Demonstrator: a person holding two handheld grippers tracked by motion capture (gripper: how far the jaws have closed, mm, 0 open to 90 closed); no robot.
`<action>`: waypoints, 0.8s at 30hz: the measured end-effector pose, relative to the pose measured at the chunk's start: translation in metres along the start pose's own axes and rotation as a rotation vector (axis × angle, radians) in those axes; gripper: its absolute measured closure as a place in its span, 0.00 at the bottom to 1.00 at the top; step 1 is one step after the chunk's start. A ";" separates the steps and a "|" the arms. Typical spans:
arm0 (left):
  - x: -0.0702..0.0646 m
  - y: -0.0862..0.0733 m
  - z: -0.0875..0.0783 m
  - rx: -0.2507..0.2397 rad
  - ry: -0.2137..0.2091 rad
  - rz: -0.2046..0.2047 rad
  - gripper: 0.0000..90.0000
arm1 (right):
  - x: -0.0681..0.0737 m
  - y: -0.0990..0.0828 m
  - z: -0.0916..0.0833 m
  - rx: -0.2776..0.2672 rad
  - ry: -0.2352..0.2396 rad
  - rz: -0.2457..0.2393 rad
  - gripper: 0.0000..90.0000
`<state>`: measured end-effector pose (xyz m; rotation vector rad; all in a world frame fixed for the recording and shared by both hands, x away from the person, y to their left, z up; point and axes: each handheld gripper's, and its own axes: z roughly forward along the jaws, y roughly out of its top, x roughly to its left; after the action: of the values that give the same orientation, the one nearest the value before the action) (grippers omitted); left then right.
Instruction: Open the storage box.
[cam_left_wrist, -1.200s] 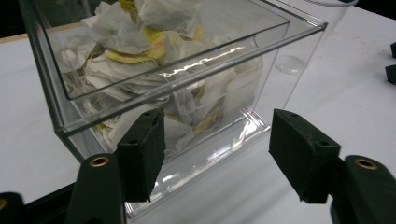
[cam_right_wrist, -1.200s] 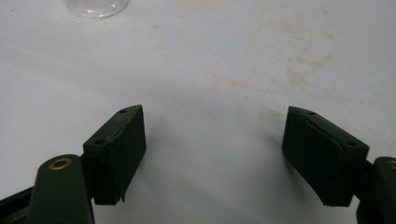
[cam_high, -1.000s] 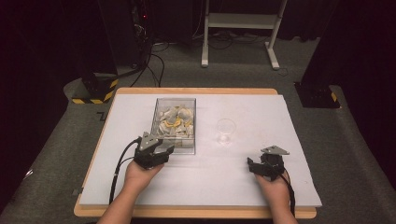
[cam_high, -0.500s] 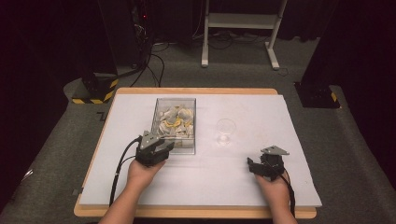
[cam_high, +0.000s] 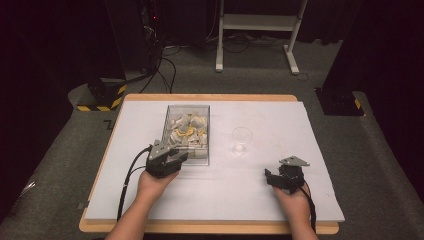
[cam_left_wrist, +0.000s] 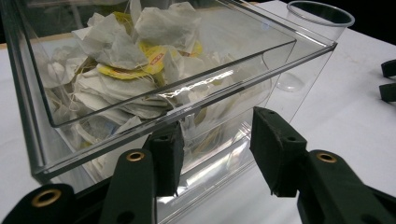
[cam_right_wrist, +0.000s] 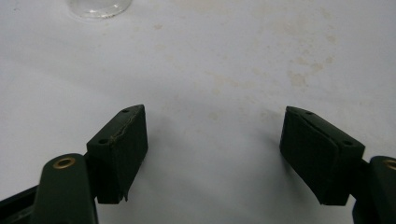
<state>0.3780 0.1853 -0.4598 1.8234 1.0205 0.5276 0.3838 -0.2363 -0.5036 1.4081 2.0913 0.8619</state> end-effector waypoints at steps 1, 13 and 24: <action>-0.001 0.000 0.000 -0.001 0.004 0.002 0.62 | 0.000 0.000 0.000 0.000 0.000 0.000 0.26; 0.004 -0.005 -0.006 -0.015 -0.029 0.002 0.69 | 0.000 0.000 0.000 -0.001 -0.001 -0.004 0.26; 0.002 -0.008 -0.011 -0.026 -0.039 -0.003 0.69 | 0.001 0.000 0.000 -0.004 -0.003 -0.006 0.26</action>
<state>0.3677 0.1943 -0.4622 1.8022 0.9856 0.5002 0.3833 -0.2356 -0.5036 1.4002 2.0892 0.8603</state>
